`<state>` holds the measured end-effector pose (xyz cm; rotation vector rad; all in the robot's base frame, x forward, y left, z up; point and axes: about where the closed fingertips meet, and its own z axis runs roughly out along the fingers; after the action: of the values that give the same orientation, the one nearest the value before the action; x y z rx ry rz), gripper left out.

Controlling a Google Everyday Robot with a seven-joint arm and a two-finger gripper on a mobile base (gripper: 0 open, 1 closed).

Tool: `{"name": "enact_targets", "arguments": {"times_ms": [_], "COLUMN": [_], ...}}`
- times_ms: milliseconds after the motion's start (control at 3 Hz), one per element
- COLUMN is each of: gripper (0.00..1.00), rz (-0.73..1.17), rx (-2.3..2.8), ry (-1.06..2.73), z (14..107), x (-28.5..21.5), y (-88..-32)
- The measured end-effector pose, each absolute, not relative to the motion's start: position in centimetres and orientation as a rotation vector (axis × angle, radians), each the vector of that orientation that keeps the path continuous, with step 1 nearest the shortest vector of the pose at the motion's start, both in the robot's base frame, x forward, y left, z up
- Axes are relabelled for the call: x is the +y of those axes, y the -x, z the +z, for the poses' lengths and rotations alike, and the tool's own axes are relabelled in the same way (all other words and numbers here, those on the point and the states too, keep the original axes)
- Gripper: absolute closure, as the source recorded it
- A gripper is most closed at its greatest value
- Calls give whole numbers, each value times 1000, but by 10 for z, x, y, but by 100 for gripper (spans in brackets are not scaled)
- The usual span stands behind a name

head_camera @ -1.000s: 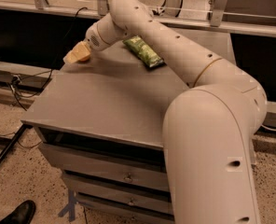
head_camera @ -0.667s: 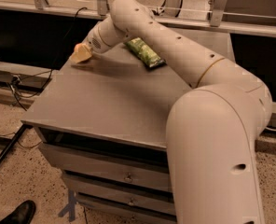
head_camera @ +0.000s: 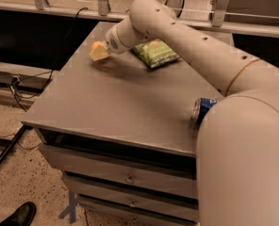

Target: Move orange near pepsi can

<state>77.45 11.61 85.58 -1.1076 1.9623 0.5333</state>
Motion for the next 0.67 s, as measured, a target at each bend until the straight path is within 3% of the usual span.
{"name": "enact_targets", "arguments": {"times_ms": [333,667], "gripper": [100,100], "rz": [499,493], "rx": [1982,2014], "ry": [1052,1003], "z": [870,878], "x": [56,-9], "y": [-752,-723]}}
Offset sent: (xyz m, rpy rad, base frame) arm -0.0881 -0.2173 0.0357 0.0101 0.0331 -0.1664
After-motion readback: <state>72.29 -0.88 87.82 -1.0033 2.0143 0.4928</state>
